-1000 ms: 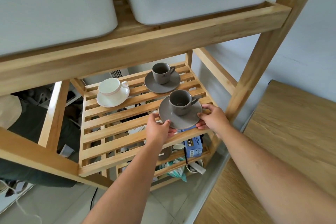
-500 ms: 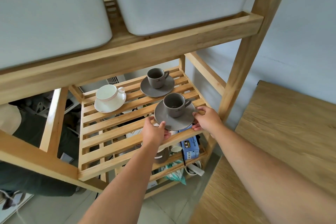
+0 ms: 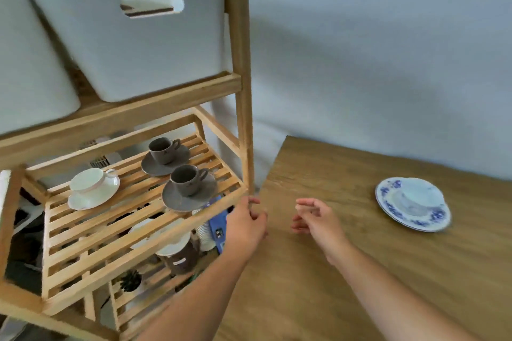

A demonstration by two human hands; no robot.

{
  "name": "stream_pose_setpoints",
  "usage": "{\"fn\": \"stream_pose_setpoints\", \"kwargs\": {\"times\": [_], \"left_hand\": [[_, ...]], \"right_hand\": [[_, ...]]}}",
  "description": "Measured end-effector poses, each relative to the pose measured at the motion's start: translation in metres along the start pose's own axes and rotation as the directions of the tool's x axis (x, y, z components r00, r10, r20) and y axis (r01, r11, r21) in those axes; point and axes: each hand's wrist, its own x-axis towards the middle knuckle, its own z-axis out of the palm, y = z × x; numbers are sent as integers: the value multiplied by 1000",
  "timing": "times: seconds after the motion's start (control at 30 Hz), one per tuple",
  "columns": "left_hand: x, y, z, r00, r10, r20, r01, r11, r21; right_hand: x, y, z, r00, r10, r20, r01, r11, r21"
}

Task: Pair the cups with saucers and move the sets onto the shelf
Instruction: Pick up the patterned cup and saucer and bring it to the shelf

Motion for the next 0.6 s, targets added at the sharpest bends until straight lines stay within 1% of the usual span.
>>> {"fn": "stream_pose_setpoints", "kwargs": {"times": [0.17,0.23,0.37,0.43,0.53,0.6], "left_hand": [[-17,24,90,972,17,234,-14,1000,-16],[-22,34,122,944,10,331,5,999,-46],[-20,55,173,878,-55,476,74,997,-21],[-13,64,193,861,-101,499,122,993,-8],[2,71,211,867,-129,481,146,989,2],[11,72,221,875,-127,468,147,989,-5]], "right_hand": [[-37,8,-95,987,16,-160,-6,998,59],[-45,14,-131,971,30,-236,-13,997,71],[-46,24,-190,919,43,-393,-17,997,70],[-39,27,-213,891,55,-451,-32,998,57],[-23,29,-236,859,78,-507,-58,997,56],[-9,26,-244,856,97,-508,-73,995,67]]}}
